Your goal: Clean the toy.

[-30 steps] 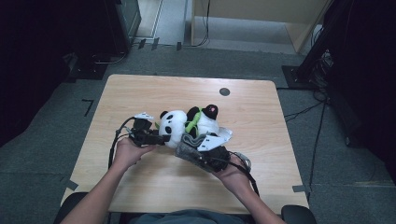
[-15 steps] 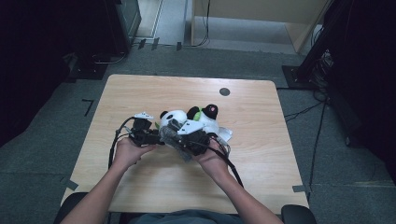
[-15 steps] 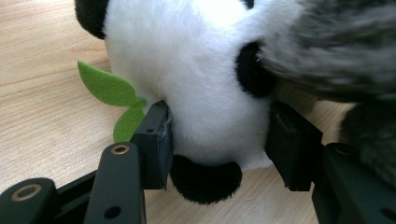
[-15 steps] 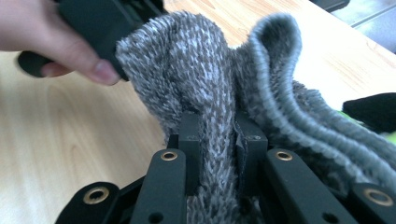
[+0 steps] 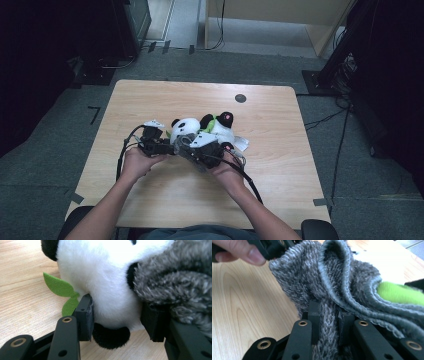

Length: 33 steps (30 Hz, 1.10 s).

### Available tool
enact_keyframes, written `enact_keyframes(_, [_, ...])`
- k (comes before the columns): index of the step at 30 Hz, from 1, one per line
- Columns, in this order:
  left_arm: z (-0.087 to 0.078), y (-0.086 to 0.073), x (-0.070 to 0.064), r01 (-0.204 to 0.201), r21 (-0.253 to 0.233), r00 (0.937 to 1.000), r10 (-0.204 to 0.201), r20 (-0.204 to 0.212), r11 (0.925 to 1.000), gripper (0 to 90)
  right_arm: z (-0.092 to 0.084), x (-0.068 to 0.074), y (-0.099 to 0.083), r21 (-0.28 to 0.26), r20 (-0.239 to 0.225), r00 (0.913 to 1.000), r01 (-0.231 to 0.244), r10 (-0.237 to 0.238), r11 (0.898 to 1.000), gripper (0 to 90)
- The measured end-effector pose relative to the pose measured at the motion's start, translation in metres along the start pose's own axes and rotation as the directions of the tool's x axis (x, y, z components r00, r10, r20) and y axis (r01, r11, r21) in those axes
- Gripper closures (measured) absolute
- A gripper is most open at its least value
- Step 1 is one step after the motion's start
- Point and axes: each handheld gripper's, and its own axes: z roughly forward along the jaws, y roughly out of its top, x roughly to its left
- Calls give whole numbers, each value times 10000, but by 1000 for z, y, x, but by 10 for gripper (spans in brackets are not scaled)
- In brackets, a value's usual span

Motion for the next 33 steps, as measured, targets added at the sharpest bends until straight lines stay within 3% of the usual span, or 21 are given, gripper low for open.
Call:
enact_keyframes(7, [0,1,0,-54,75,10000,54,-23,10000,523,-5,3,-12,318,117,9981,597,-601,9977,778])
enact_keyframes(14, [0,1,-1,-74,84,10000,74,-38,9999,527,-13,-2,-30,570,31,9981,613,-616,9965,781])
enact_keyframes(22, [0,1,-1,-103,72,9999,103,-20,9999,530,-22,-4,-44,1015,-74,9990,454,-448,9938,783])
enact_keyframes(25, [-1,1,-1,-136,87,9999,137,-43,9999,533,-26,-7,-48,1206,-194,9995,278,-256,9923,782])
enact_keyframes(28, [-1,1,-1,-164,86,9999,165,-50,9998,538,-30,-9,-55,1376,-344,9991,-193,243,9903,782])
enact_keyframes(33, [-1,1,-1,-158,78,9999,159,-36,9998,542,-38,-10,-62,1561,-309,9991,-244,296,9874,782])
